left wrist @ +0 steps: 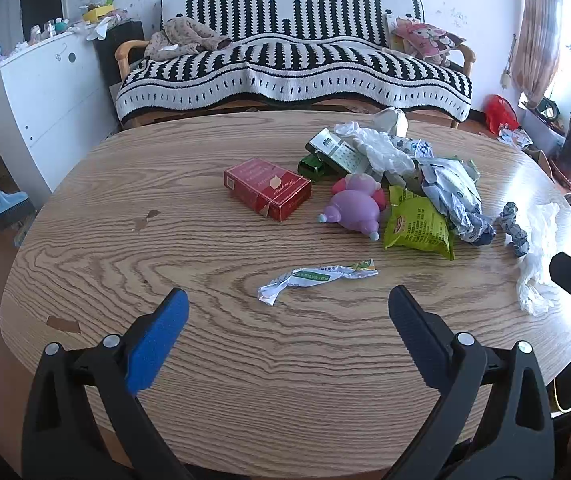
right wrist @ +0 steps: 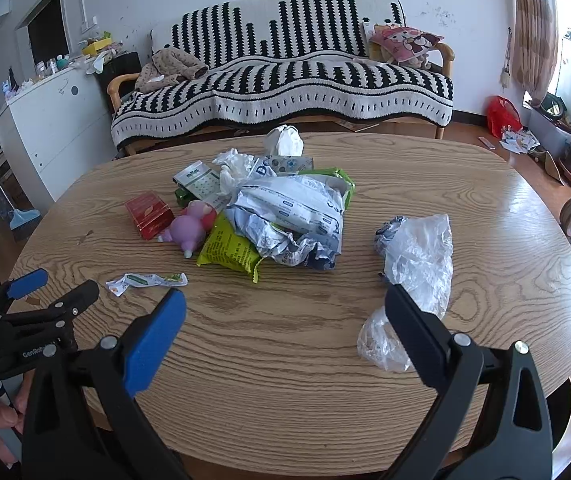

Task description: Collect trash

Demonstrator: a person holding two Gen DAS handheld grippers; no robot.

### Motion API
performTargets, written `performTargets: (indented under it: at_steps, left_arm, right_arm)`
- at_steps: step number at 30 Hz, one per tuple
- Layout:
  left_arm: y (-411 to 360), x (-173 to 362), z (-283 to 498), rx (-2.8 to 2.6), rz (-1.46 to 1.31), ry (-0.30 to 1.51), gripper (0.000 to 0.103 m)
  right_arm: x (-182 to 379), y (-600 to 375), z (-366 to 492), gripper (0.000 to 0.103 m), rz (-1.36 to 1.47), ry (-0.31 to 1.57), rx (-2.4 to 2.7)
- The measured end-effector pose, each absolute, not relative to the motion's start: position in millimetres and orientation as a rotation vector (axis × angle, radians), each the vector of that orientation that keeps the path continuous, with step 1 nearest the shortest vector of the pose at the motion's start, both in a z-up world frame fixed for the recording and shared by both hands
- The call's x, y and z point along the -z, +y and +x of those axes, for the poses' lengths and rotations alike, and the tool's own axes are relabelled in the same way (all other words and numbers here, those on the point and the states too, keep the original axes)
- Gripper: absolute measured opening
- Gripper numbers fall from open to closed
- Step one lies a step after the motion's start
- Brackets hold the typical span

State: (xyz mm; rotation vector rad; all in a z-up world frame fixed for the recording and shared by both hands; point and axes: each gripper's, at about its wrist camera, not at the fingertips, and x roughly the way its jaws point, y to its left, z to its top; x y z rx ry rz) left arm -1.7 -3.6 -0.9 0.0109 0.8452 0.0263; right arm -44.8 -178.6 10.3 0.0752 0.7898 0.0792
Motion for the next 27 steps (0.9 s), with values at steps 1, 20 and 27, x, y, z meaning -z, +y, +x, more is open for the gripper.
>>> performTargets:
  at_steps: [1, 20, 27]
  left_arm:
    - [-4.1, 1.1, -1.8, -0.026, 0.012, 0.846, 0.097]
    - [-5.0, 2.4, -1.7, -0.021, 0.012, 0.852, 0.097]
    - [-5.3, 2.6, -1.9, -0.022, 0.011, 0.852, 0.097]
  right_arm:
    - [-10.4, -177.8, -45.0, 0.096, 0.074, 0.790, -0.080]
    - [-10.6, -176.2, -45.4, 0.096, 0.080, 0.791, -0.081]
    - [-11.9, -175.9, -46.3, 0.096, 0.081, 0.792, -0.084]
